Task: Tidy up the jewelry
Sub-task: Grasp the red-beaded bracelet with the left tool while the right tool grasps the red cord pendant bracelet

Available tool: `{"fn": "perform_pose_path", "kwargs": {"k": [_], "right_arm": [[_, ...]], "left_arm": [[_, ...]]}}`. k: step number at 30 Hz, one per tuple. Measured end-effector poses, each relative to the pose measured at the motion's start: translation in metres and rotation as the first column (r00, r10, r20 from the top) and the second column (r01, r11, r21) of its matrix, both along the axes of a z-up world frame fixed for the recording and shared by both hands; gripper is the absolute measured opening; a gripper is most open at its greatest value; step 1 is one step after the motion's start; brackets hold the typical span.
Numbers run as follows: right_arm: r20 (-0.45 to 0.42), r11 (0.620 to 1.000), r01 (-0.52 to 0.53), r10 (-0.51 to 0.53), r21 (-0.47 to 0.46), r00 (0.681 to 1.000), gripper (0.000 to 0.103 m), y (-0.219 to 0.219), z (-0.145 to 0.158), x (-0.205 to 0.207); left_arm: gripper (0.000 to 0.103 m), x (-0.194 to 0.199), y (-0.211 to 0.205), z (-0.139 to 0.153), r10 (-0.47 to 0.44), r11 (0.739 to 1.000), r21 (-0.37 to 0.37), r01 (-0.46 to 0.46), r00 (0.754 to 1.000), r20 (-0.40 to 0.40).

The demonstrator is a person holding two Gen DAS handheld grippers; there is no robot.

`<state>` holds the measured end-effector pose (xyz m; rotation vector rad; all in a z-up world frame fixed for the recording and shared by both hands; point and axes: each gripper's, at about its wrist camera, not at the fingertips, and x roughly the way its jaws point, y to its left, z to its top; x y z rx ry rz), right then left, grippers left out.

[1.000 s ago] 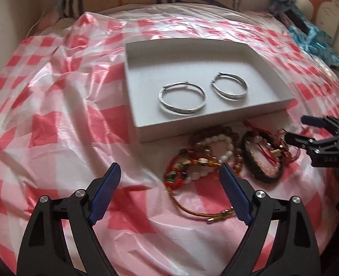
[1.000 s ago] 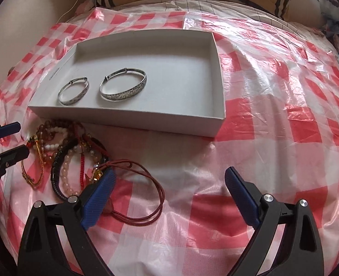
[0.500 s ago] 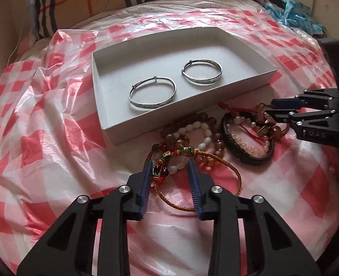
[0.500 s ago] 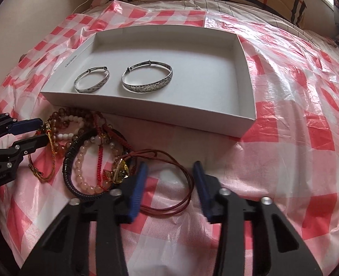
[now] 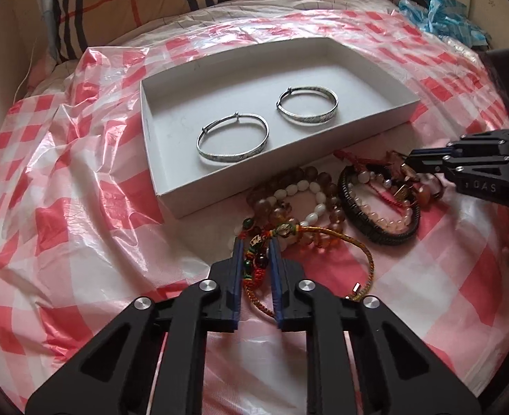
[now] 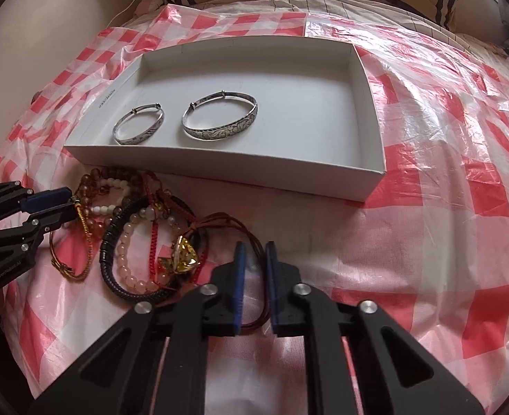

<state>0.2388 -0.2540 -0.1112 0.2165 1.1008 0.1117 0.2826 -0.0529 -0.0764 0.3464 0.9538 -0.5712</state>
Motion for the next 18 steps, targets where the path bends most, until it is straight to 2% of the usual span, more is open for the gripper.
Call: {"fn": "perform_pose_path", "kwargs": {"k": [1, 5, 8, 9, 10, 11, 12, 13, 15, 16, 17, 18], "right_arm": [[0.008, 1.0, 0.008, -0.008, 0.025, 1.0, 0.006, -0.003, 0.002, -0.001], [0.036, 0.998, 0.041, -0.043, 0.051, 0.998, 0.006, -0.011, 0.01, 0.0], [0.028, 0.997, 0.053, -0.054, 0.049, 0.998, 0.006, -0.012, 0.009, 0.001], [0.02, 0.997, 0.054, -0.056, 0.055, 0.998, 0.01, -0.013, 0.007, 0.001], [0.016, 0.997, 0.055, -0.056, 0.057, 0.998, 0.016, -0.013, 0.006, 0.002], [0.015, 0.997, 0.056, -0.057, 0.047, 0.998, 0.04, -0.011, 0.005, 0.002], [0.018, 0.998, 0.053, -0.053, 0.031, 0.998, 0.057, -0.009, 0.005, 0.002], [0.014, 0.999, 0.042, -0.043, 0.013, 0.999, 0.057, -0.006, 0.003, 0.003], [-0.005, 0.999, 0.019, -0.019, -0.026, 1.0, 0.055, 0.001, -0.003, 0.004], [-0.01, 0.999, 0.005, -0.005, -0.048, 1.0, 0.049, 0.005, -0.004, 0.004], [-0.009, 0.998, -0.006, 0.005, -0.055, 1.0, 0.029, 0.007, -0.004, 0.004], [-0.005, 0.999, -0.01, 0.01, -0.033, 1.0, 0.013, 0.007, -0.003, 0.003]], "left_arm": [[0.001, 0.0, 0.003, 0.006, 0.003, 1.0, -0.03, -0.003, 1.0, 0.009], [0.0, 0.001, 0.013, 0.024, 0.026, 0.991, -0.13, -0.022, 0.999, 0.033], [0.001, 0.002, 0.014, 0.021, 0.033, 0.994, -0.108, -0.03, 0.999, 0.031], [0.001, 0.002, 0.012, 0.018, 0.031, 0.996, -0.089, -0.029, 0.999, 0.028], [0.007, 0.002, 0.009, 0.014, 0.022, 0.997, -0.072, -0.021, 1.0, 0.021], [0.018, 0.002, 0.007, 0.01, 0.012, 0.998, -0.058, -0.011, 1.0, 0.014], [0.025, 0.001, 0.005, 0.006, 0.007, 0.999, -0.042, -0.006, 1.0, 0.01], [0.035, 0.0, 0.002, 0.002, 0.006, 1.0, -0.019, -0.006, 1.0, 0.013], [0.034, -0.001, -0.004, -0.008, -0.001, 0.999, 0.051, 0.0, 1.0, 0.021], [0.023, -0.001, -0.005, -0.012, -0.006, 0.998, 0.07, 0.006, 1.0, 0.009], [0.014, -0.002, -0.006, -0.012, -0.015, 0.997, 0.077, 0.015, 1.0, 0.005], [0.013, -0.004, -0.006, -0.009, -0.025, 0.997, 0.069, 0.024, 1.0, 0.014]]}}
